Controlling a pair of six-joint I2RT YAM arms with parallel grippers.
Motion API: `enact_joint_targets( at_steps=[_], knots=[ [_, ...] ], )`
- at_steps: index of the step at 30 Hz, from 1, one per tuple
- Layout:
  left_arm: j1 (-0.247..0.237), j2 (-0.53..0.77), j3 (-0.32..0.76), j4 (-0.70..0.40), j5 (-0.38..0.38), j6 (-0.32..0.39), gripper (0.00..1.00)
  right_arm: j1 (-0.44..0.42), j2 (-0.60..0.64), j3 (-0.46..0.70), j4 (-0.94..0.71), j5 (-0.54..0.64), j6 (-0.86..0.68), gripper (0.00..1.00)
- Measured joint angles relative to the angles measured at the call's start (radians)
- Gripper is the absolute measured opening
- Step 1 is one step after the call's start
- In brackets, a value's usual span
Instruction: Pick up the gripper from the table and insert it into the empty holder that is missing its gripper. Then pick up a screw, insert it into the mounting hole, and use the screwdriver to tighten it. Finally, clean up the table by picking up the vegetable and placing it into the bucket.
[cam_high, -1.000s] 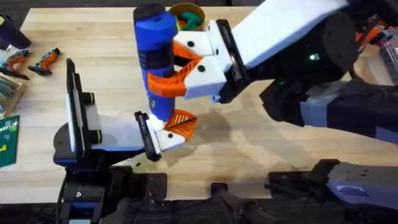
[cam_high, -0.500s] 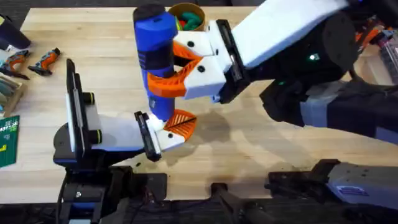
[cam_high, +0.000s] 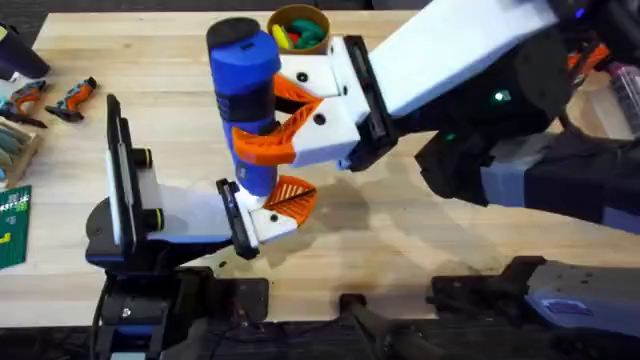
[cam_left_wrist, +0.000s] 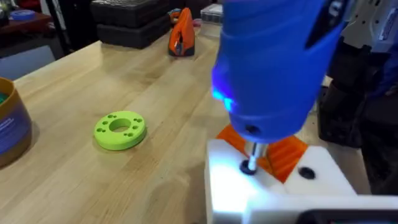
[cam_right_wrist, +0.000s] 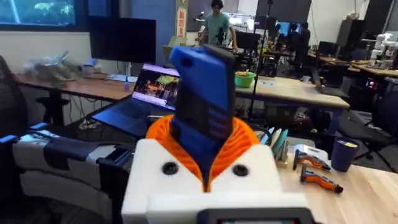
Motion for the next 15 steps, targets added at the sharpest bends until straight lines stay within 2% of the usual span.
enact_joint_targets(
  at_steps=[15],
  knots=[
    [0.000, 0.000, 0.000, 0.000, 0.003, 0.000, 0.012, -0.007, 0.000, 0.003, -0.035, 0.000, -0.028, 0.026]
  ],
)
